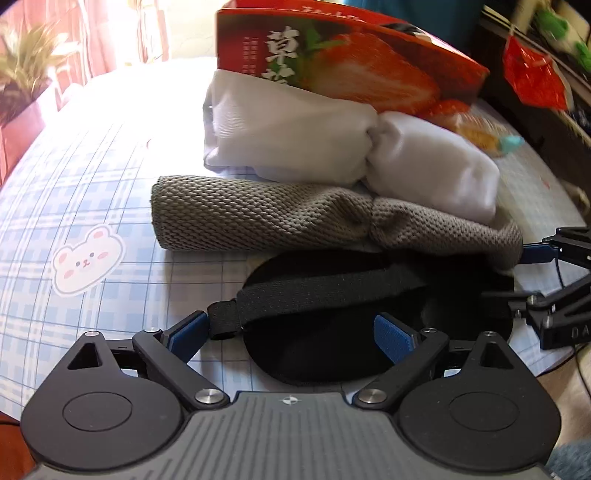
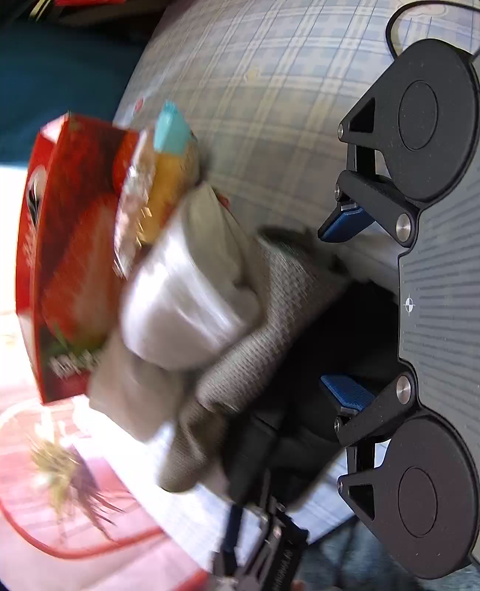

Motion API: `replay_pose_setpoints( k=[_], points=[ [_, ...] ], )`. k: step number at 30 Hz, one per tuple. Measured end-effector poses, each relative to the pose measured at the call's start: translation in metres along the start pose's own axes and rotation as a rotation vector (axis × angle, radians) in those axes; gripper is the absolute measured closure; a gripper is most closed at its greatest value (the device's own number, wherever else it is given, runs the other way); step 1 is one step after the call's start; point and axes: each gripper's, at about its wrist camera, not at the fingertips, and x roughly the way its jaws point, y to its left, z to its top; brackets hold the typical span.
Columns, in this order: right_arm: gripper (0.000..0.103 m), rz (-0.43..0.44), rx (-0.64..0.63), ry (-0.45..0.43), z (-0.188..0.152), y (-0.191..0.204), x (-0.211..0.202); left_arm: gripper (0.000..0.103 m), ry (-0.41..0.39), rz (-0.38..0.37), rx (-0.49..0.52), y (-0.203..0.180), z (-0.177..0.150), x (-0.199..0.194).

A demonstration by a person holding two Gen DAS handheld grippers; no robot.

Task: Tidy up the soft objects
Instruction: 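Close the left tool on the black eye mask strap, then lift the black eye mask with the left tool toward the red box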

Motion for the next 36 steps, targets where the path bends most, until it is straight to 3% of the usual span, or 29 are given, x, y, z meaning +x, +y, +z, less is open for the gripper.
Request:
replay_pose_setpoints(
  k=[3, 6, 11, 15, 20, 24, 25, 36],
  points=[
    [0.024, -0.028, -0.037, 0.017, -0.005, 0.012, 0.002, 0.006, -0.017, 0.014, 0.005, -0.004, -0.001, 0.003],
    [0.031, -0.041, -0.044, 0.008, -0.004, 0.018, 0.002, 0.01, -0.03, 0.041, -0.004, -0.009, -0.005, 0.004],
    [0.037, -0.038, -0.095, -0.008, 0.001, 0.027, 0.007, 0.035, -0.062, 0.065, -0.021, -0.007, -0.009, -0.006],
    [0.045, -0.038, -0.119, -0.026, 0.009, 0.031, 0.014, 0.045, -0.08, 0.069, -0.048, -0.003, -0.013, -0.011],
    [0.062, -0.043, -0.105, -0.052, 0.013, 0.029, 0.016, 0.055, -0.101, 0.061, -0.07, 0.0, -0.021, -0.019],
    [0.09, -0.04, -0.073, -0.071, 0.015, 0.025, 0.013, 0.062, -0.117, 0.037, -0.118, 0.005, -0.026, -0.022],
    [0.092, -0.031, -0.061, -0.076, 0.016, 0.024, 0.011, 0.063, -0.119, 0.033, -0.126, 0.005, -0.027, -0.023],
    [0.091, 0.048, 0.023, -0.101, 0.003, 0.018, -0.002, 0.064, -0.131, 0.043, -0.117, 0.003, -0.03, -0.023]
  ],
)
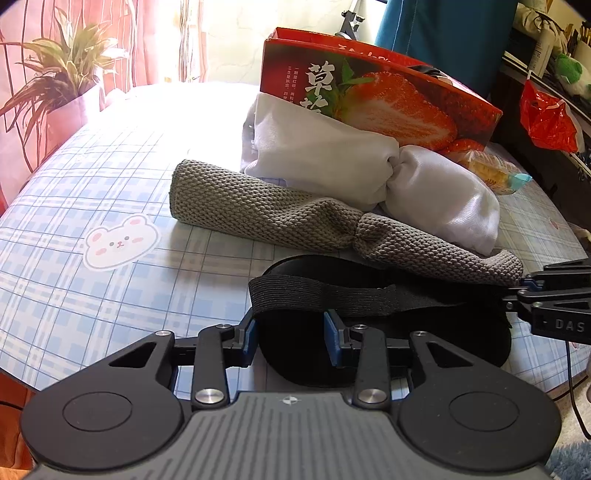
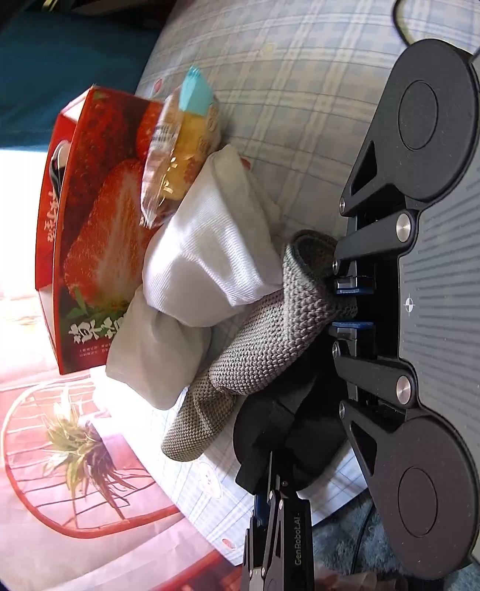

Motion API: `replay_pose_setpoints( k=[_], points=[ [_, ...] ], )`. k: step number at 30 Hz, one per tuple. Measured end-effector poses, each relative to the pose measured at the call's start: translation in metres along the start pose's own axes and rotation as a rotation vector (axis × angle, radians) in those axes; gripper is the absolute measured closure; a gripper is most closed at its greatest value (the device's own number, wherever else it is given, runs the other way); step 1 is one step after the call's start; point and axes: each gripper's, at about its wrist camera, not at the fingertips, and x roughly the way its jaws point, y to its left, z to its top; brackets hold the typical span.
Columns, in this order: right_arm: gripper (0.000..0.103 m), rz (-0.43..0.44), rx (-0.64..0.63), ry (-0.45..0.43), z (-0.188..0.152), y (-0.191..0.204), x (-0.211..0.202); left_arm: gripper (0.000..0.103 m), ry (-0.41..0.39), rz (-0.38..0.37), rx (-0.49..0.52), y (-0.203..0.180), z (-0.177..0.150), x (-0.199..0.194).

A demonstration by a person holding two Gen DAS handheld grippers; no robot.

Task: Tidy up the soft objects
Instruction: 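Lift the black eye mask with the left tool toward the red box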

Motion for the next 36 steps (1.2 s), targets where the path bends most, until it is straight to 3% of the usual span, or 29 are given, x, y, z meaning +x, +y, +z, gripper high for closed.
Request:
replay_pose_setpoints(
  k=[4, 11, 16, 20, 25, 32, 36],
  points=[
    [0.082, -0.006, 0.028, -0.01, -0.007, -0.005, -0.009, 0.065, -0.008, -0.003, -0.004, 0.001, -0.002, 0.0],
    [0.078, -0.019, 0.069, 0.008, -0.017, -0.013, -0.014, 0.065, -0.016, -0.009, -0.014, 0.003, -0.003, -0.001],
    [0.053, -0.1, 0.047, 0.012, -0.019, -0.01, -0.018, 0.067, -0.02, -0.016, -0.027, 0.006, -0.005, -0.003],
    [0.054, -0.061, 0.073, 0.055, -0.024, -0.012, -0.013, 0.068, -0.023, -0.015, -0.033, 0.006, -0.006, -0.005],
    [0.057, -0.029, 0.074, 0.035, -0.027, -0.004, -0.012, 0.07, -0.035, -0.008, -0.021, 0.007, -0.015, -0.011],
    [0.064, 0.017, 0.065, 0.019, -0.022, 0.011, -0.004, 0.071, -0.051, 0.015, -0.079, 0.028, -0.025, -0.021],
    [0.082, 0.026, 0.031, 0.021, -0.014, 0.022, 0.004, 0.073, -0.057, 0.019, -0.116, 0.036, -0.027, -0.023]
  ],
)
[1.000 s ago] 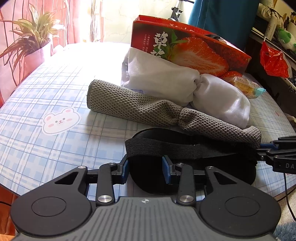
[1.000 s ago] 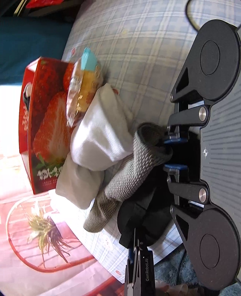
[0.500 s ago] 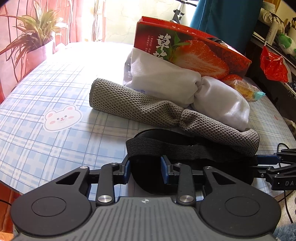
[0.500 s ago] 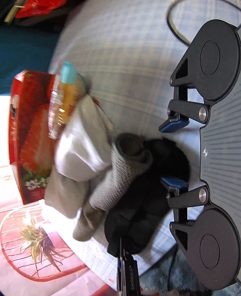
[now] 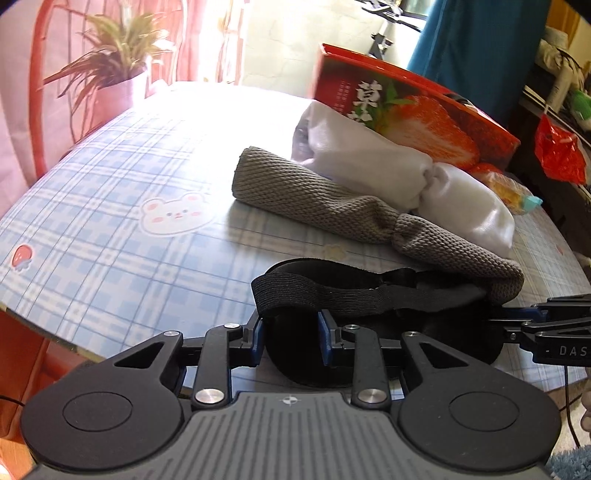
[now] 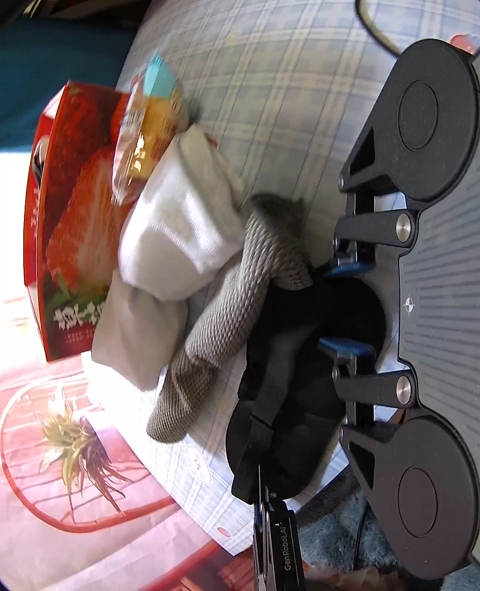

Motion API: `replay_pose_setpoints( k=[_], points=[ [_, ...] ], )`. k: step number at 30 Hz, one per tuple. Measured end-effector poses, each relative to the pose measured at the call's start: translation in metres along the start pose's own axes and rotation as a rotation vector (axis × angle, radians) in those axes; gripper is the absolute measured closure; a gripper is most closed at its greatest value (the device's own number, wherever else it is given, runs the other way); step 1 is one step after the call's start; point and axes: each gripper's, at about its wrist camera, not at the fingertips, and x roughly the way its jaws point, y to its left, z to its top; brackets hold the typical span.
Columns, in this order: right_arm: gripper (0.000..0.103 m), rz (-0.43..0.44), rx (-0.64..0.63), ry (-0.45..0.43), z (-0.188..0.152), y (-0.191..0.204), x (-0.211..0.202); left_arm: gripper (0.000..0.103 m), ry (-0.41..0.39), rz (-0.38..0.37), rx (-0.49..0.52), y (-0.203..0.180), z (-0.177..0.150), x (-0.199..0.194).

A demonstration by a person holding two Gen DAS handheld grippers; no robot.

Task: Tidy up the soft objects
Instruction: 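Lift the black eye mask with the left tool toward the red box, then lower the eye mask into the red box and open the left tool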

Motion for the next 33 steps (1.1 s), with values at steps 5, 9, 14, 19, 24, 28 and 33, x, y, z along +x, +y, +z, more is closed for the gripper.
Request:
replay_pose_setpoints(
  k=[5, 9, 14, 19, 24, 28, 33],
  points=[
    [0.093, 0.042, -0.095, -0.063, 0.01, 0.016, -0.011, 0.08, -0.004, 0.002, -0.063, 0.012, 0.004, -0.001],
    [0.094, 0.05, -0.151, -0.15, 0.025, 0.023, -0.026, 0.083, -0.059, -0.001, -0.062, 0.012, 0.022, -0.01],
    [0.093, 0.048, -0.171, -0.23, 0.05, 0.026, -0.041, 0.083, -0.16, 0.01, -0.036, 0.007, 0.058, -0.026],
    [0.093, 0.039, -0.166, -0.307, 0.083, 0.022, -0.054, 0.083, -0.232, 0.008, -0.007, -0.003, 0.099, -0.034],
    [0.093, 0.002, -0.153, -0.373, 0.126, 0.002, -0.065, 0.083, -0.29, -0.013, 0.047, -0.025, 0.144, -0.034],
    [0.093, -0.022, -0.123, -0.402, 0.164, -0.024, -0.071, 0.083, -0.316, -0.037, 0.052, -0.043, 0.187, -0.025],
    [0.093, -0.057, -0.068, -0.42, 0.211, -0.061, -0.064, 0.083, -0.324, -0.055, 0.086, -0.069, 0.239, 0.0]
  ],
)
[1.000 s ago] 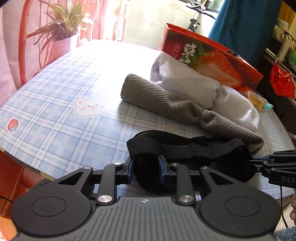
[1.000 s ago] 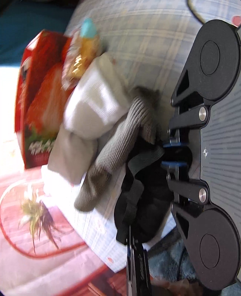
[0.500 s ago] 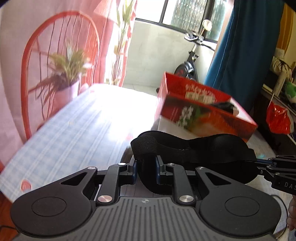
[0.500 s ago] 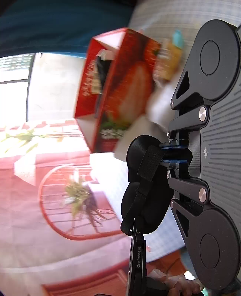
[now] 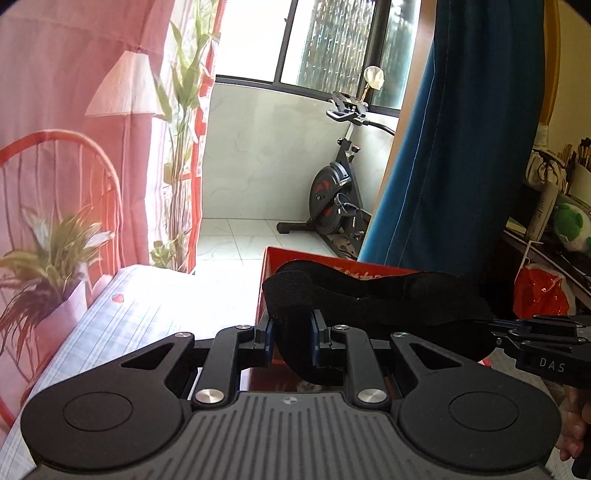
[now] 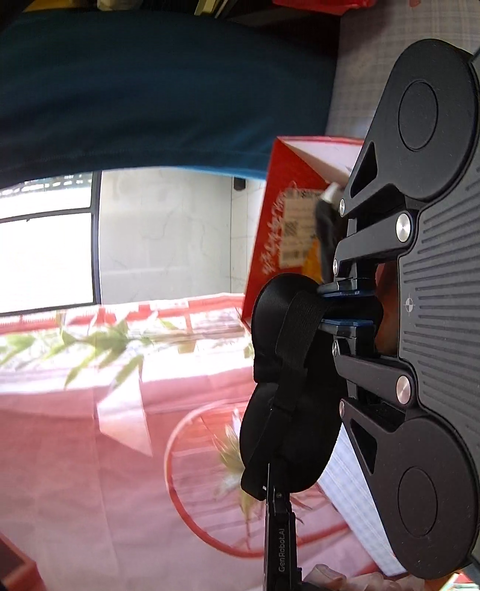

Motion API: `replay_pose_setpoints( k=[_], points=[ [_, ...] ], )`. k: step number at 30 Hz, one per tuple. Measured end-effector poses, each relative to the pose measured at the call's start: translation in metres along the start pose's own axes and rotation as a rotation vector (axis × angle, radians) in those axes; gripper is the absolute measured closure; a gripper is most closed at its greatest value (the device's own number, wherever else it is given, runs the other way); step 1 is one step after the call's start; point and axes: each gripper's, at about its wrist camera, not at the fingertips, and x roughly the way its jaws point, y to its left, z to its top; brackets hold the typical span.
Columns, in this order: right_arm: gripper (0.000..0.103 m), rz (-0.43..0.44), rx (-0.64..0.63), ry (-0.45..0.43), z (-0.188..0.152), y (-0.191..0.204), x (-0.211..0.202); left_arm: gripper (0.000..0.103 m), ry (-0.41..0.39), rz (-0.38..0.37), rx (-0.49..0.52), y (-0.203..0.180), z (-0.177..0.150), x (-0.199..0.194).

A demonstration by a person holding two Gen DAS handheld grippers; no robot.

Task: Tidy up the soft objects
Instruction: 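Lower the eye mask into the red box and open the left tool, then raise the open left tool out of the red box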

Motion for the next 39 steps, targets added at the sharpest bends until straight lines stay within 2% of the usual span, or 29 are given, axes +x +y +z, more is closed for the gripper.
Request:
replay_pose_setpoints(
  k=[6, 14, 16, 20, 21, 23, 25, 27, 30, 35, 39],
  points=[
    [0.093, -0.059, 0.078, 0.031, 0.022, -0.048, 0.054, 0.083, 0.047, -0.023, 0.022, -0.014, 0.033, 0.067],
    [0.093, -0.117, 0.094, 0.153, 0.026, -0.089, 0.121, 0.081, 0.198, -0.004, 0.091, -0.022, 0.041, 0.168],
    [0.093, -0.125, 0.102, 0.182, 0.023, -0.096, 0.133, 0.08, 0.218, -0.008, 0.104, -0.021, 0.041, 0.181],
    [0.092, -0.141, 0.109, 0.224, 0.021, -0.109, 0.151, 0.072, 0.243, -0.016, 0.157, -0.023, 0.04, 0.199],
    [0.09, -0.146, 0.107, 0.232, 0.021, -0.111, 0.154, 0.069, 0.246, -0.007, 0.166, -0.023, 0.041, 0.202],
    [0.085, -0.17, 0.091, 0.245, 0.021, -0.112, 0.158, 0.047, 0.238, 0.001, 0.171, -0.022, 0.04, 0.203],
    [0.072, -0.191, 0.068, 0.246, 0.02, -0.113, 0.157, 0.033, 0.231, -0.007, 0.164, -0.021, 0.041, 0.2],
    [0.071, -0.217, 0.047, 0.241, 0.02, -0.111, 0.154, 0.028, 0.226, -0.014, 0.164, -0.021, 0.042, 0.195],
    [0.056, -0.222, 0.041, 0.227, 0.019, -0.108, 0.143, 0.018, 0.218, -0.021, 0.163, -0.019, 0.042, 0.183],
    [0.05, -0.21, 0.048, 0.196, 0.018, -0.097, 0.118, 0.009, 0.209, -0.022, 0.144, -0.012, 0.037, 0.152],
    [0.034, -0.171, 0.038, 0.163, 0.01, -0.08, 0.095, 0.002, 0.213, -0.032, 0.147, -0.009, 0.025, 0.127]
  ],
)
